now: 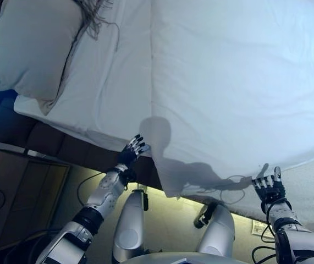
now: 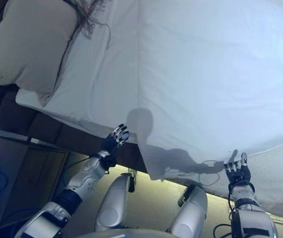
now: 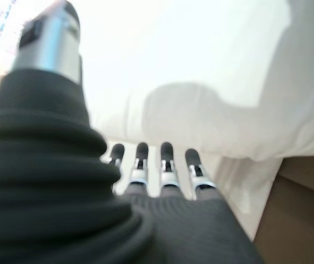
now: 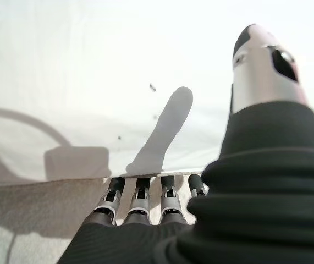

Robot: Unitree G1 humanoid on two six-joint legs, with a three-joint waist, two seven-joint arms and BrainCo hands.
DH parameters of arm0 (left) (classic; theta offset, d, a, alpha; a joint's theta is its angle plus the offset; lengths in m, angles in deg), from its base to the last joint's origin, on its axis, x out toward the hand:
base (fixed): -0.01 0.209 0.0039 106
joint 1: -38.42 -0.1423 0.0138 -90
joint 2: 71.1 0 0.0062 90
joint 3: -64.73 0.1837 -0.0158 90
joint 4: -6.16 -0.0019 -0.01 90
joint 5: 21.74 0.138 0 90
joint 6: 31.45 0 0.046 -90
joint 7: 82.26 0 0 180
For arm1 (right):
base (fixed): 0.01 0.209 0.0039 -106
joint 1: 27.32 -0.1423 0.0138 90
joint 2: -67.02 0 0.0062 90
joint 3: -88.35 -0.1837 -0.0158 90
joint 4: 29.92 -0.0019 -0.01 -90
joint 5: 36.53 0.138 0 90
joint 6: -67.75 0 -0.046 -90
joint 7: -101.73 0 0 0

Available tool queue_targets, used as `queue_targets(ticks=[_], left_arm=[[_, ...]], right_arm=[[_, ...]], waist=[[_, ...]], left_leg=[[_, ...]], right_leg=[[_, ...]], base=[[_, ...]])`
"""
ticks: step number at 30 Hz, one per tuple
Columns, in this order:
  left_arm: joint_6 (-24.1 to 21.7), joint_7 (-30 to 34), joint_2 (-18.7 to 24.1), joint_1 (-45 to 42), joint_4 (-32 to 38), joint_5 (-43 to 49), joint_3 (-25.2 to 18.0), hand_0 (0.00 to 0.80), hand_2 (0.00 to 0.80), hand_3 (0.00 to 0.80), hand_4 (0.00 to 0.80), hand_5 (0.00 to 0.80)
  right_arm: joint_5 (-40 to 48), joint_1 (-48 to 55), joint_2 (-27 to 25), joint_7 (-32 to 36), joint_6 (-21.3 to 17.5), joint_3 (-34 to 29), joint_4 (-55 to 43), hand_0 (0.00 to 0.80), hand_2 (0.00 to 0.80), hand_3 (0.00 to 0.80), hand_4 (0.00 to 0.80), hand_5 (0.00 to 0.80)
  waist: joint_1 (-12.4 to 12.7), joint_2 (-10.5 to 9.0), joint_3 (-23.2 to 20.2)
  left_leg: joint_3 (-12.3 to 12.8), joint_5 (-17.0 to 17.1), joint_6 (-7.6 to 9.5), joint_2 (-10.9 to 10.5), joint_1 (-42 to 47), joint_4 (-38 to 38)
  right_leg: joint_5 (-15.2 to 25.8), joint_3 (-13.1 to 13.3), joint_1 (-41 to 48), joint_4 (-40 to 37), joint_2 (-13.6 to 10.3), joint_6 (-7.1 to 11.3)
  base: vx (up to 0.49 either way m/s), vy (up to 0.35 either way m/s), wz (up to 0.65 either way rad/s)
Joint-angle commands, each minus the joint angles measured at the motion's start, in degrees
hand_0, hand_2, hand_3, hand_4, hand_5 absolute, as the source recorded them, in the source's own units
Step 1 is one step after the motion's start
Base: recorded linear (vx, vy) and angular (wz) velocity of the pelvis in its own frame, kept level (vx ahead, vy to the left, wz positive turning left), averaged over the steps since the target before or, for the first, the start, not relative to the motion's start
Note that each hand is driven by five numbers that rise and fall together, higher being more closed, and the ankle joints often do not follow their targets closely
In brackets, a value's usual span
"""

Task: Make the bed neatly

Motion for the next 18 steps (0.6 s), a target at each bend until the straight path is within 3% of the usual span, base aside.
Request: queue_targets(ticks=[1, 9, 11, 13, 18], left_arm=[[-1.72, 1.93, 1.18, 1.67, 0.74, 0.45, -0.32, 0.0, 0.0, 0.0, 0.0, 0.0], [-1.88, 2.67, 0.92, 1.24, 0.12, 0.52, -0.38, 0.0, 0.0, 0.0, 0.0, 0.0], [-1.89, 2.32, 0.79, 1.4, 0.32, 0.37, -0.11, 0.0, 0.0, 0.0, 0.0, 0.0], [-2.33, 2.21, 0.73, 1.38, 0.35, 0.26, 0.24, 0.0, 0.0, 0.0, 0.0, 0.0], [-2.94, 1.85, 0.59, 1.46, 0.38, 0.17, 0.29, 0.0, 0.0, 0.0, 0.0, 0.0]], right_arm=[[4.01, -1.33, -3.17, 1.47, 1.31, -3.25, 0.34, 0.0, 0.0, 0.0, 0.0, 0.0], [5.22, -0.77, -2.86, 1.75, 2.23, -3.76, 0.82, 0.0, 0.0, 0.0, 0.0, 0.0], [5.3, -1.13, -2.66, 1.98, 2.04, -3.53, 1.0, 0.471, 0.471, 0.471, 0.471, 0.471], [5.66, -1.58, -2.53, 2.17, 1.88, -3.12, 1.28, 0.8, 0.8, 0.8, 0.8, 0.8], [6.36, -1.7, -2.36, 2.59, 2.19, -2.92, 1.56, 0.8, 0.8, 0.8, 0.8, 0.8]], waist=[[1.53, 0.73, -0.11], [1.47, 0.88, -0.43], [1.34, 1.08, -0.37], [1.28, 1.33, -0.22], [1.12, 1.4, -0.25]], left_leg=[[-1.58, -5.98, 0.84, 4.02, 0.16, 4.94], [-1.44, -6.23, 0.93, 3.91, 0.05, 5.99], [-1.33, -6.2, 0.93, 3.9, -0.06, 5.96], [-1.3, -6.14, 0.9, 3.96, -0.35, 6.04], [-0.95, -6.1, 0.71, 4.23, -0.31, 6.09]], right_leg=[[22.86, 4.34, 0.55, -17.91, -3.47, 8.72], [22.78, 5.28, -0.61, -15.89, -3.86, 8.52], [22.7, 5.47, -0.98, -15.74, -3.78, 8.54], [22.68, 5.72, -1.5, -15.44, -3.71, 8.56], [22.69, 5.86, -1.58, -15.26, -3.84, 8.55]], base=[[0.0, 0.0, 0.0], [0.039, 0.009, 0.0], [-0.006, 0.008, 0.02], [0.0, 0.0, 0.0], [0.0, 0.0, 0.0]])
